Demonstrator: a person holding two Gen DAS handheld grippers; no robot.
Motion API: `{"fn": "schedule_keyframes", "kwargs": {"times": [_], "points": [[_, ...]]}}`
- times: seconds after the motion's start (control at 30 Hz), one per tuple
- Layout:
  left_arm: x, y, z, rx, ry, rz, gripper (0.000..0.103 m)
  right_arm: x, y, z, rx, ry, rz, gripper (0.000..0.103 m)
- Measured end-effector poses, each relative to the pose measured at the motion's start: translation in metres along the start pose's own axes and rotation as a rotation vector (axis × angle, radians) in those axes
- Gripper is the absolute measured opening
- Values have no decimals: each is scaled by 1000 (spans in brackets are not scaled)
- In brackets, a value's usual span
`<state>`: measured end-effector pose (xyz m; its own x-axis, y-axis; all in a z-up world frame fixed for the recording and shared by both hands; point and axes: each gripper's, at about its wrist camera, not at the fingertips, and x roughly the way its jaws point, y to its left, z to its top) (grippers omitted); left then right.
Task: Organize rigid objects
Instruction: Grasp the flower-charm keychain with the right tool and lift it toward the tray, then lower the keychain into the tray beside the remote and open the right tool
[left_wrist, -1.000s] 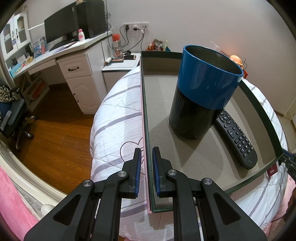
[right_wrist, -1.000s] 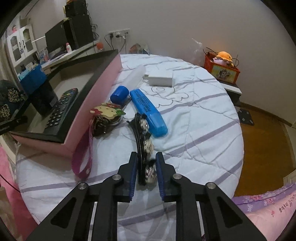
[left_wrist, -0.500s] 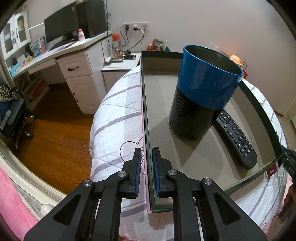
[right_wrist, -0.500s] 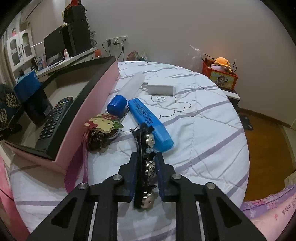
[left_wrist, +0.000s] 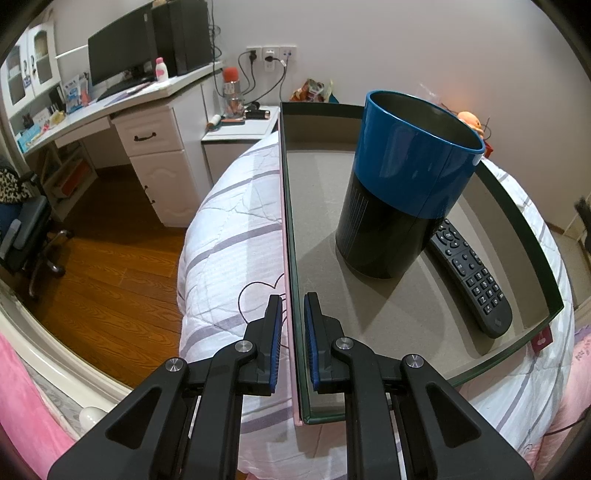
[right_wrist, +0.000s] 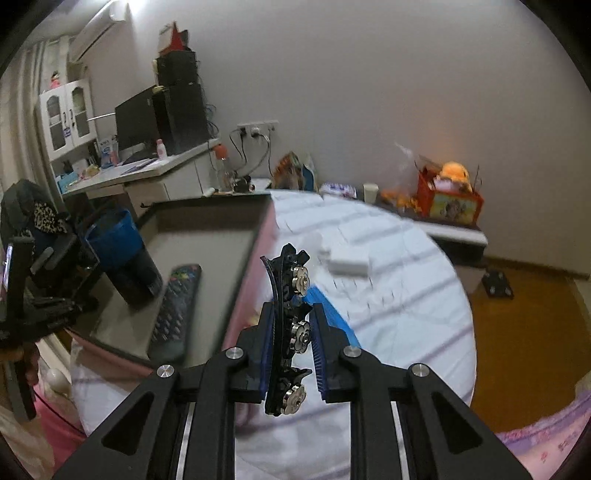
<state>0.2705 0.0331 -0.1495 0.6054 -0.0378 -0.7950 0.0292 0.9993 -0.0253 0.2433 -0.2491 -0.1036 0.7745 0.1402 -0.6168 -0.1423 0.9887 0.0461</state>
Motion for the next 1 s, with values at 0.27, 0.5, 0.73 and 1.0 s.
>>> {"fn": "schedule_keyframes", "kwargs": {"times": [0.27,0.5,0.73,1.0], "points": [[1,-1,1,1,1,-1,12,40,51,22,-93,48,76,19],[3,-2,1,5,4,-8,12,76,73,20,-123,121,75,19],[3,-1,1,6,3,-12,12,94,76,17,-141,165,47,19],[3,-1,0,9,4,-10,12,99,78,13,-149,167,18,19]]}}
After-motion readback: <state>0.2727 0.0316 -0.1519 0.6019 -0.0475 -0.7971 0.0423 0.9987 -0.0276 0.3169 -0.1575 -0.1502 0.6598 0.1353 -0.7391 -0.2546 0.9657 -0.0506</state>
